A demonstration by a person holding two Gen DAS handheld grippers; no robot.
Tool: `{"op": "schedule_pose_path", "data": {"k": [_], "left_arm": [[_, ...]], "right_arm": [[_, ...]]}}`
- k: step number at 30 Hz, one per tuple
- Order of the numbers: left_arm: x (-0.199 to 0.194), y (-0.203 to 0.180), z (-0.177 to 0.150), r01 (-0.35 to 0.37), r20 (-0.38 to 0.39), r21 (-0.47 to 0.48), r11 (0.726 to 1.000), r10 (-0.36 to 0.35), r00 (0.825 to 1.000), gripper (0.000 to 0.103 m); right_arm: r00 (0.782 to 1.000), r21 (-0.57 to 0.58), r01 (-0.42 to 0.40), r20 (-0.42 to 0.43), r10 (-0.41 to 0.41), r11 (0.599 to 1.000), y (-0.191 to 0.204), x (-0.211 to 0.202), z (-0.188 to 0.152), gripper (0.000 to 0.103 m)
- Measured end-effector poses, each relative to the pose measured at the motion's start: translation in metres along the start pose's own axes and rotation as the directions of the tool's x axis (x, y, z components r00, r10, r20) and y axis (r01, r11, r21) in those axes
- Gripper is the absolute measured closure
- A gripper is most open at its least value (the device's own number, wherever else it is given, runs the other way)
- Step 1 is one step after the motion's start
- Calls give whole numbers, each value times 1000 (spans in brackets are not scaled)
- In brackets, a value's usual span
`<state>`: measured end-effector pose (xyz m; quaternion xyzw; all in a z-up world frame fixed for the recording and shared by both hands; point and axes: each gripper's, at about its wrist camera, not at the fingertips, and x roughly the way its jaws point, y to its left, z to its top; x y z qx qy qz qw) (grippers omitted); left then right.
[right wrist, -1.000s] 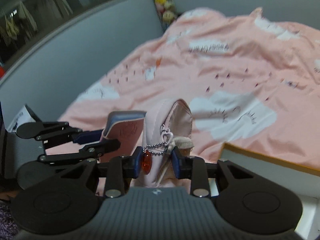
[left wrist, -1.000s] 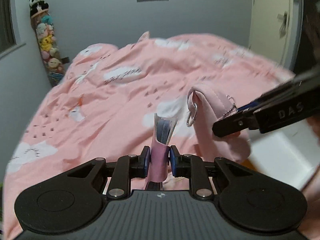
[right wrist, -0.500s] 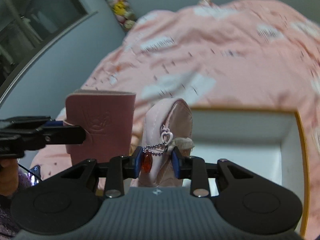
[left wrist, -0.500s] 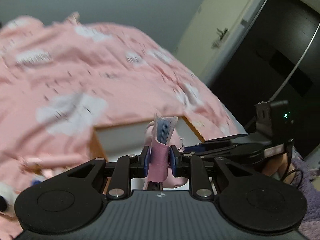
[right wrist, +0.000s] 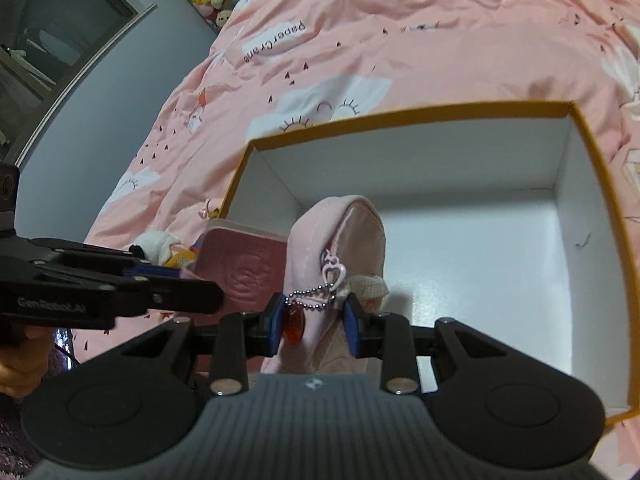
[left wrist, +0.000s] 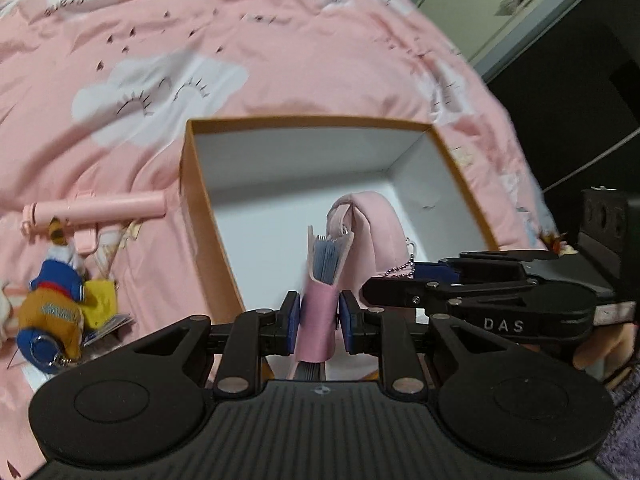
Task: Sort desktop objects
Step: 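Carry pink wallet with left gripper while right gripper carries pouch over box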
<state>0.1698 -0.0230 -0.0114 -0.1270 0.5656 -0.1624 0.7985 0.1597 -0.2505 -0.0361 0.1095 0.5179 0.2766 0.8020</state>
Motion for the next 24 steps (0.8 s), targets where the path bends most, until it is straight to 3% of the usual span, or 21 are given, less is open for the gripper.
{"op": "schedule_pose_path", "data": {"k": [7, 15, 21, 24], "left_arm": [[27, 7, 3, -42, -91, -66, 997, 36, 995, 79], [31, 10, -7, -74, -90, -80, 994, 67, 994, 79], [32, 27, -16, -59, -85, -143, 988, 47, 995, 79], [32, 26, -17, -44, -64, -171, 984, 33, 997, 78]], "right_arm": [[996, 16, -43, -81, 44, 999, -5, 19, 1, 70], [978, 86, -124, -159, 136, 989, -10, 43, -7, 75], [974, 48, -131, -180, 138, 990, 1, 55, -12, 77], [975, -4, -103, -200, 100, 995, 6, 50, -7, 76]]}}
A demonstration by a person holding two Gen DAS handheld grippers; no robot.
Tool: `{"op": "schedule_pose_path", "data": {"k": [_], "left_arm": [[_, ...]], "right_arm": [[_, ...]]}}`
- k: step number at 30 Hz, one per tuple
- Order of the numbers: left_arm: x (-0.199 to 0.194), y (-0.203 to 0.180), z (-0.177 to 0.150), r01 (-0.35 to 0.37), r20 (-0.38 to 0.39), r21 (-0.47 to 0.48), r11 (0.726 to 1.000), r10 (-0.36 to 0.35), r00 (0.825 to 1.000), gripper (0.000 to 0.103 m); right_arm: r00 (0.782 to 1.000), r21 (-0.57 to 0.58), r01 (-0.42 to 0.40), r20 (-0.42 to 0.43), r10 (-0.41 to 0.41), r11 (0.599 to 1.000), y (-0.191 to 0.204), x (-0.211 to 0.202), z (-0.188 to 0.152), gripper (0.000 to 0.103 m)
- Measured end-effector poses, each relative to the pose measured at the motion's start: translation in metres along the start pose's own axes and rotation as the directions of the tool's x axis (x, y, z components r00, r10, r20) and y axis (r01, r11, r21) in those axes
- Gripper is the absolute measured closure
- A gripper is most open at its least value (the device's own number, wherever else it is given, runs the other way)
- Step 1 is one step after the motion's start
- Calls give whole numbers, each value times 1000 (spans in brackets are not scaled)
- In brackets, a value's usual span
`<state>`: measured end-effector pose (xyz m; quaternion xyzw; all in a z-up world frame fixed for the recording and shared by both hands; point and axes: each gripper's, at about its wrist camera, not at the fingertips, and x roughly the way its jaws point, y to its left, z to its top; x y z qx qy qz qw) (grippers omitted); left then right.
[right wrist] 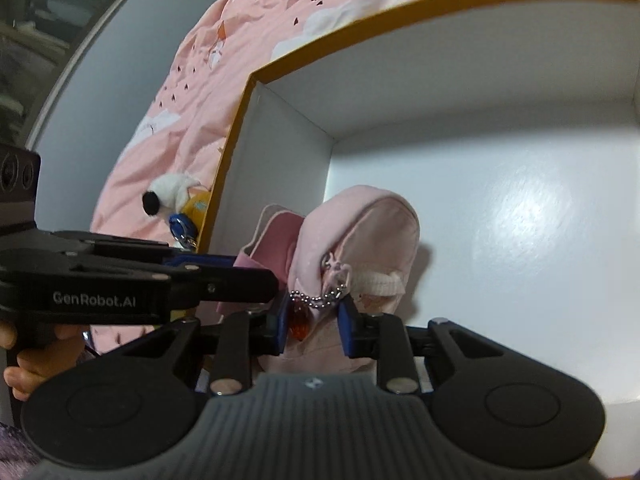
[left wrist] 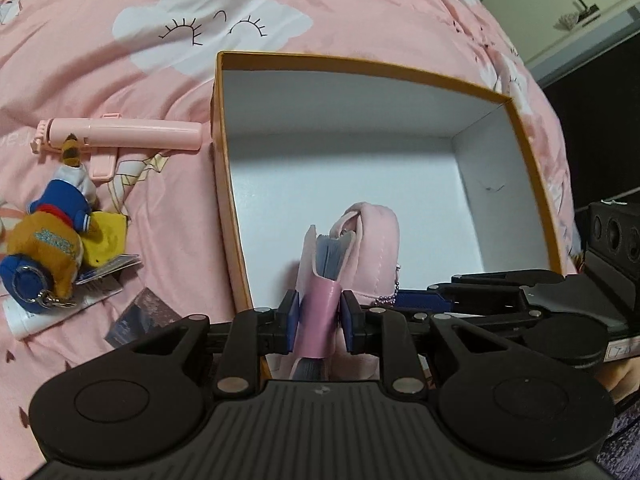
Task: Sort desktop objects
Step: 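Carry pink wallet with left gripper while right gripper carries pouch over box, then lower the pink wallet into the orange box and open the left gripper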
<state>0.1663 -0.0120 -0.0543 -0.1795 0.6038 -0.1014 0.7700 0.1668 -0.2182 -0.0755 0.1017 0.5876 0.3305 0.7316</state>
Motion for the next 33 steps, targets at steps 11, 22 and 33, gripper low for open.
{"op": "schedule_pose_path", "data": {"k": [11, 22, 33], "left_arm": [[-3, -7, -3, -49, 78, -117, 992, 59, 995, 78], [-3, 5, 0, 4, 96, -201, 980, 16, 995, 78], [-16, 4, -9, 29, 80, -193, 981, -14, 997, 78]], "right_arm": [[994, -115, 6, -110, -19, 993, 3, -3, 23, 72], [992, -135, 123, 18, -122, 983, 4, 6, 18, 49], [993, -10, -116, -19, 116, 993, -20, 4, 17, 83]]}}
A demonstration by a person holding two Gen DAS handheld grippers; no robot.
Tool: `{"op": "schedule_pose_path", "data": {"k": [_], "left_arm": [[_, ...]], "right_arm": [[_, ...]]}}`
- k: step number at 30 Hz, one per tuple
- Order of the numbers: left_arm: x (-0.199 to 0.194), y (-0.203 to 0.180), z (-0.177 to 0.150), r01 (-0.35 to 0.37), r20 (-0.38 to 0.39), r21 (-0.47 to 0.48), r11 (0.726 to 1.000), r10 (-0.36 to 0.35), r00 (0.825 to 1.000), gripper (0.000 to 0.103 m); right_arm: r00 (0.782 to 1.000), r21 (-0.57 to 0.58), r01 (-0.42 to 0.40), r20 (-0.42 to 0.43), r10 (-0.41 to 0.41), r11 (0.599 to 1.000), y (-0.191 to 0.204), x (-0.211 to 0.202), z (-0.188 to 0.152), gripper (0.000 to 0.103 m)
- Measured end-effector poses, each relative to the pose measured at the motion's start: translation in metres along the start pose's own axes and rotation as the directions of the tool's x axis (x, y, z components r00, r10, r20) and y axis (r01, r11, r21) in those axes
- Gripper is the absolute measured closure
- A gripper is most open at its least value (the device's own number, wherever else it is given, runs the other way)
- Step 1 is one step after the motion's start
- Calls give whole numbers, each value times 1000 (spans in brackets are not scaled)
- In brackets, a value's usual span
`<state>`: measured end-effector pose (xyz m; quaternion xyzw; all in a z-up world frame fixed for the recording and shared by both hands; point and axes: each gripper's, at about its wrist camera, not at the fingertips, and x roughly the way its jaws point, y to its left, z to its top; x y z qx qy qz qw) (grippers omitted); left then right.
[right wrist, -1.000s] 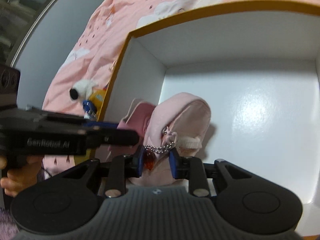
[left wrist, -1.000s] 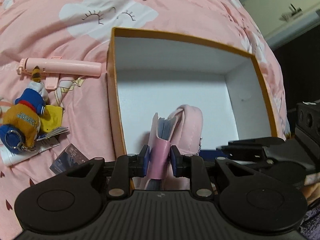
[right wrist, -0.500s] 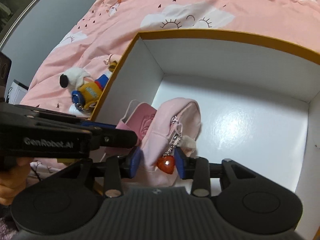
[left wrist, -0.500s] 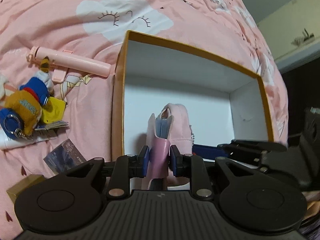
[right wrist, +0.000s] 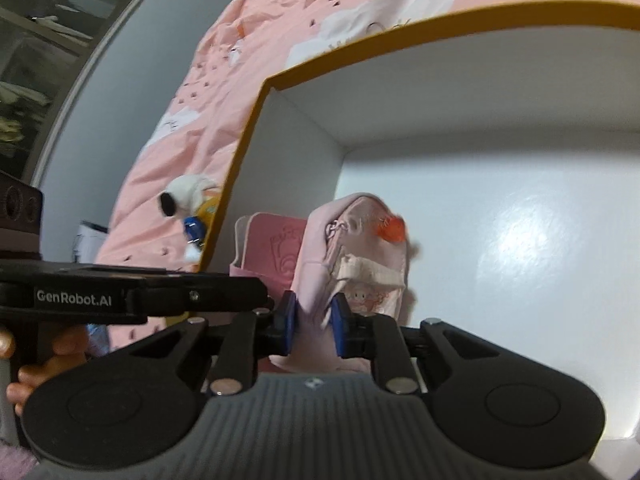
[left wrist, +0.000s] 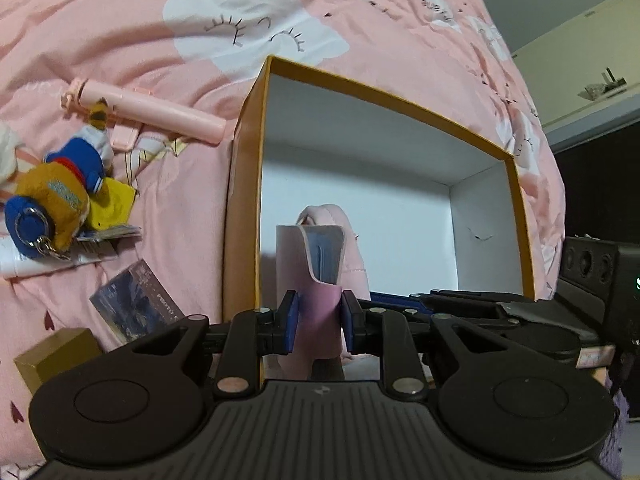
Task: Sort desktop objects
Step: 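Lower the pink wallet into the orange box and open the left gripper, then lower the pink pouch into the orange box and open the right gripper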
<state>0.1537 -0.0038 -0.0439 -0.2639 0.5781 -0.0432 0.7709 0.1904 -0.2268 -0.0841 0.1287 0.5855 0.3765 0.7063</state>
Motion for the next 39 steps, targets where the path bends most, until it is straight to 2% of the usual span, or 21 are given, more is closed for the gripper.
{"op": "schedule_pose_path", "data": {"k": [3, 7, 12, 15, 23, 26, 30, 37, 39], "left_arm": [[-8, -3, -2, -13, 9, 41, 999, 13, 1000, 78], [-21, -4, -4, -3, 34, 82, 997, 1, 999, 78], [-38, 1, -9, 21, 103, 121, 992, -33, 994, 77], [-42, 7, -12, 5, 134, 124, 992, -22, 991, 78], [-33, 21, -21, 15, 139, 144, 989, -35, 990, 77], [-29, 23, -25, 14, 149, 150, 989, -37, 988, 77], [-25, 21, -30, -21, 169, 168, 986, -8, 986, 75], [-10, 23, -33, -21, 125, 179, 984, -1, 992, 75], [-6, 24, -34, -25, 113, 181, 983, 4, 994, 75]], "right_arm": [[999, 30, -44, -14, 44, 999, -4, 3, -3, 84], [999, 20, -39, -27, 40, 999, -3, 10, -4, 84], [999, 27, -31, -5, 32, 999, -1, 7, -6, 84], [997, 81, -74, 30, 71, 994, -5, 3, -10, 84], [997, 109, -83, 19, 81, 991, -3, 18, -16, 84], [998, 92, -68, 24, 66, 993, -1, 16, -17, 84], [999, 46, -22, 33, 21, 999, 10, 16, -21, 84], [998, 21, 34, 59, -35, 999, 19, 14, -26, 83], [997, 21, 42, 70, -44, 999, 19, 12, -28, 79]]}}
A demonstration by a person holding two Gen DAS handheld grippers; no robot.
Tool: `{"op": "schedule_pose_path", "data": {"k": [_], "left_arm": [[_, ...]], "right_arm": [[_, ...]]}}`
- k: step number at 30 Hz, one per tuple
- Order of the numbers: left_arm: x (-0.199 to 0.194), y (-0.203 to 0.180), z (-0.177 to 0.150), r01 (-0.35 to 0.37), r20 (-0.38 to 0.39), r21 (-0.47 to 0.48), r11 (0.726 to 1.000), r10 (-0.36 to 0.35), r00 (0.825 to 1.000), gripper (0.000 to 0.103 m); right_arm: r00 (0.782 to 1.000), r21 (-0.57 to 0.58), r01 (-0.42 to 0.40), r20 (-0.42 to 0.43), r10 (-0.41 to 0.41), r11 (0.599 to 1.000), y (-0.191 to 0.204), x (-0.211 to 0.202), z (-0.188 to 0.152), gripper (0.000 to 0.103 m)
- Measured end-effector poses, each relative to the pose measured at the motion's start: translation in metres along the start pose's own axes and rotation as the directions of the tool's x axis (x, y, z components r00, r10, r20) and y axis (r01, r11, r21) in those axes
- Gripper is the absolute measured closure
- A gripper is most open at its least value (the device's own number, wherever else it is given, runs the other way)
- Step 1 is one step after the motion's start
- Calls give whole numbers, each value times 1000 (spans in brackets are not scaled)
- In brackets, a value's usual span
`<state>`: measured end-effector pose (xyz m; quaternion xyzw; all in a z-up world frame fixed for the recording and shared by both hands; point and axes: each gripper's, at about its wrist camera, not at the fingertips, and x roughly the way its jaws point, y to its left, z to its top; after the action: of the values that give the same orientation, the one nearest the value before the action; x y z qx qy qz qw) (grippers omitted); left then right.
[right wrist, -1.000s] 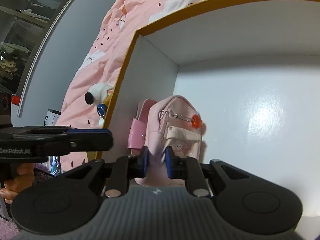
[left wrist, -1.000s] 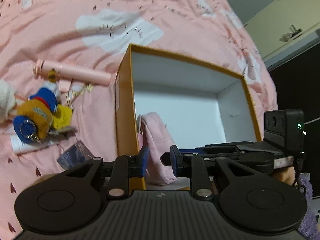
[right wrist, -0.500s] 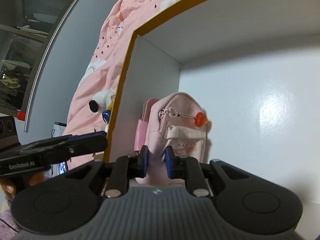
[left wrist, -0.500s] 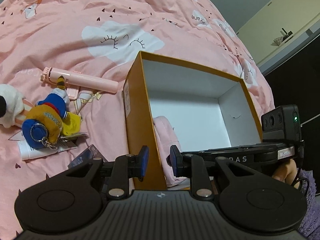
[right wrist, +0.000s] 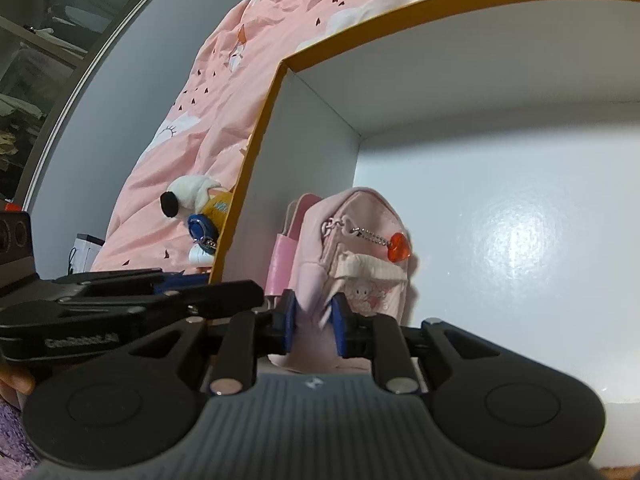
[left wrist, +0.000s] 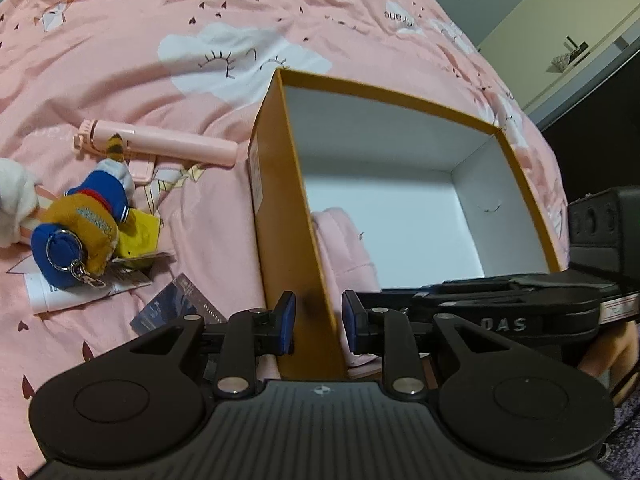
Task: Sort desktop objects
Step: 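Lower the pink pouch into the orange box and open the right gripper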
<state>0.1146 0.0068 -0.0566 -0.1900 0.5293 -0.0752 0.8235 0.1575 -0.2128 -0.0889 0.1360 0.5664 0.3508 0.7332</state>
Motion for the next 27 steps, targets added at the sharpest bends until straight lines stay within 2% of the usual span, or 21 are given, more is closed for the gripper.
{"op": "schedule_pose_path", "data": {"k": [7, 21, 27], "left_arm": [[4, 3, -3, 21, -5, -4, 1000, -21, 1000, 74], [-5, 1, -1, 38, 26, 7, 999, -38, 999, 73], [-11, 2, -1, 45, 43, 7, 999, -45, 998, 73]], "right_arm": [[999, -36, 36, 19, -35, 999, 7, -3, -3, 77], [992, -101, 119, 54, -114, 988, 20, -10, -5, 53], [987, -116, 149, 80, -140, 982, 24, -13, -7, 48]]}}
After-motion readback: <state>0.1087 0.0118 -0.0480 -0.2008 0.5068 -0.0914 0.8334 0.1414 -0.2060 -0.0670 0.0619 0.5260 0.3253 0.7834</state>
